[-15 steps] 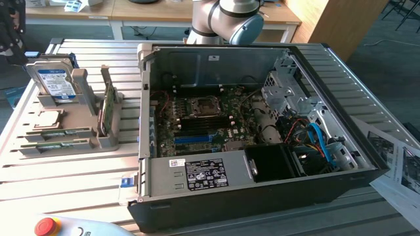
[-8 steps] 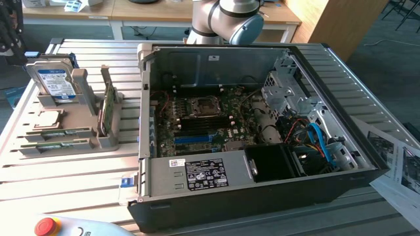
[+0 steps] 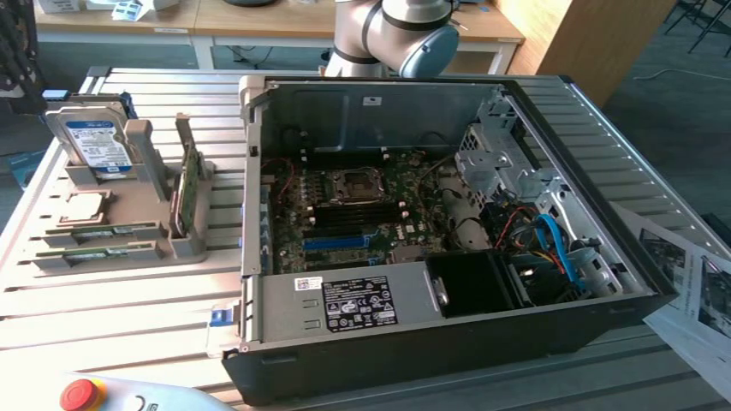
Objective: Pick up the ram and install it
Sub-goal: 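Pick up the ram and move it above insertion slot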
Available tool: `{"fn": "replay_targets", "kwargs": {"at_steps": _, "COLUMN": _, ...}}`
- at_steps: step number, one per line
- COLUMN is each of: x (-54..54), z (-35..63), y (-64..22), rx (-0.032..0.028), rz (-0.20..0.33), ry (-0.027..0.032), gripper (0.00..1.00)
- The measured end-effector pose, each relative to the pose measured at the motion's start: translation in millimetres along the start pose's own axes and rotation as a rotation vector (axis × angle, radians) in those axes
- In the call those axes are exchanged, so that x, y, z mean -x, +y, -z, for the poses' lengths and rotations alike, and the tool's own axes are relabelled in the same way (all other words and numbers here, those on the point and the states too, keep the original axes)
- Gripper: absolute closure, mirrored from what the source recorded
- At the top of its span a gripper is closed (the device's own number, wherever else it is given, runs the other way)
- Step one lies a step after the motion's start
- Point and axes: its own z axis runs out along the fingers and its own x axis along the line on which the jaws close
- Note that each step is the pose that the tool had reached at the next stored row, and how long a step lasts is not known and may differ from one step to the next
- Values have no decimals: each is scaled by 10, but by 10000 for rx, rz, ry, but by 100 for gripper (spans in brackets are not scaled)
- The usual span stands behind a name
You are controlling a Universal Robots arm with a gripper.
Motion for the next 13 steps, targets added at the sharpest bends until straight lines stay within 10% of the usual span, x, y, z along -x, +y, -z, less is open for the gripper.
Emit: {"fn": "replay_targets", "kwargs": {"at_steps": 13, "x": 0, "z": 0, "y": 0, "rx": 2, "rz": 105, "ry": 4, "gripper": 90}}
